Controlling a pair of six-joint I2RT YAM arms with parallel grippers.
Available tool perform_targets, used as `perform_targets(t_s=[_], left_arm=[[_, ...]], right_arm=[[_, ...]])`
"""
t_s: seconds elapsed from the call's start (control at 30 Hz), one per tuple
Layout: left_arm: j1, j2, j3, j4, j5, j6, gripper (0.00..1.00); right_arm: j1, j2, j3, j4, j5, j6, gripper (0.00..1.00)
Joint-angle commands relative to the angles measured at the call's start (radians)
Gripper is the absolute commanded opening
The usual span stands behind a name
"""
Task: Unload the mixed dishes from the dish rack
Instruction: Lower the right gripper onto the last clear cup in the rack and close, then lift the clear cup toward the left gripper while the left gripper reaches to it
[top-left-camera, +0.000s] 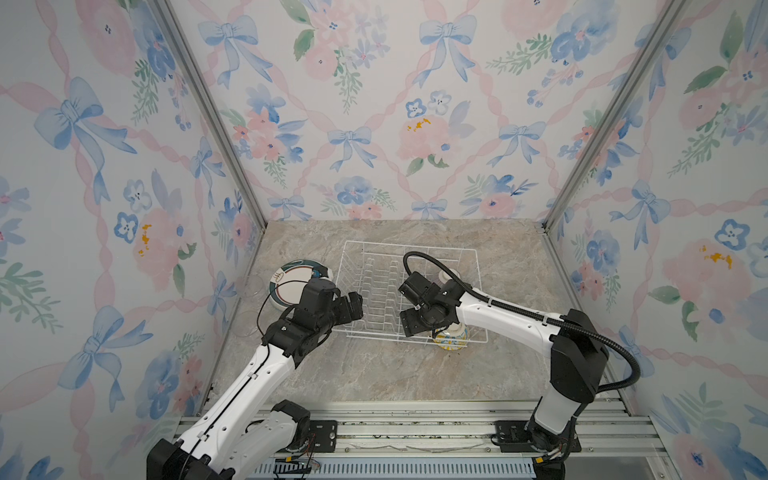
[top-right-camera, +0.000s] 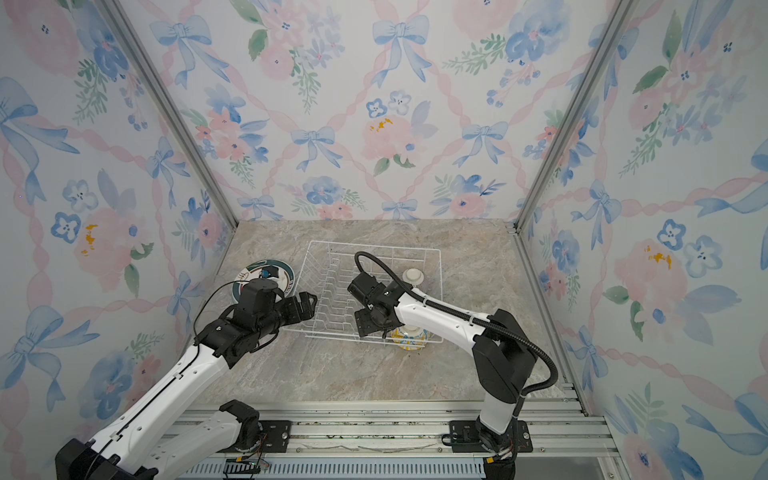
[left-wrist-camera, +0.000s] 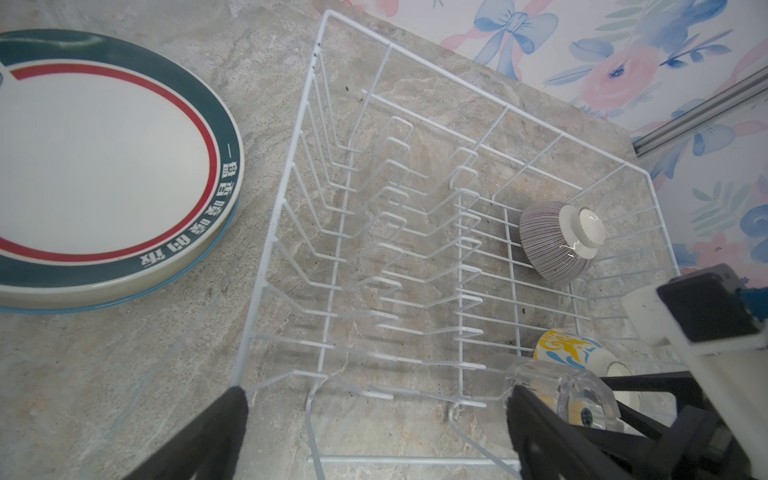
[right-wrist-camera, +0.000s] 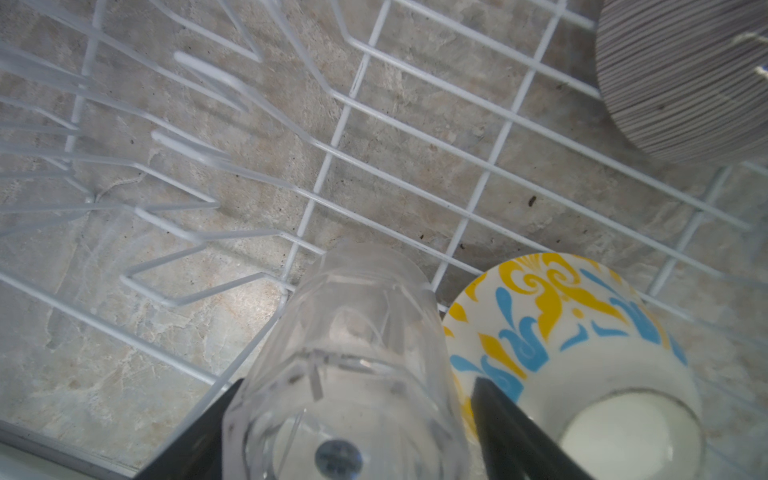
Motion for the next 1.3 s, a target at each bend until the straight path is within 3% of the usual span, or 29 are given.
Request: perform_targets(t_s=[0.0, 0.07, 0.3, 0.8, 1.07, 1.27], left_arm=[[-0.008, -0.022, -0.024, 0.029, 0.005, -0.013, 0.98], [-0.007, -0.022, -0.026, 0.038, 0.005, -0.013, 0.98], [-0.007, -0.017, -0.032, 0.079, 0.031, -0.022, 0.98], [-0.005, 0.028, -0.096, 0.213, 0.121, -0.051, 0.98], [-0.006, 0.049, -0.132, 0.426, 0.307, -0.122, 0.98], [-0.005, 0.082, -0.14, 0.507, 0.352, -0.154, 0.98]], right_arm=[[-0.002, 0.014, 0.035, -0.06, 0.025, -0.02, 0.69], [-0.015, 0.008, 0.032, -0.052, 0.007, -0.022, 0.59], [-0.053, -0.03, 0.034, -0.022, -0.045, -0.024, 0.52], [-0.163, -0.252, -0.042, 0.145, -0.226, 0.054, 0.49], [-0.215, -0.312, -0.062, 0.232, -0.3, 0.113, 0.47], [-0.229, -0.328, -0.068, 0.28, -0.353, 0.148, 0.47]])
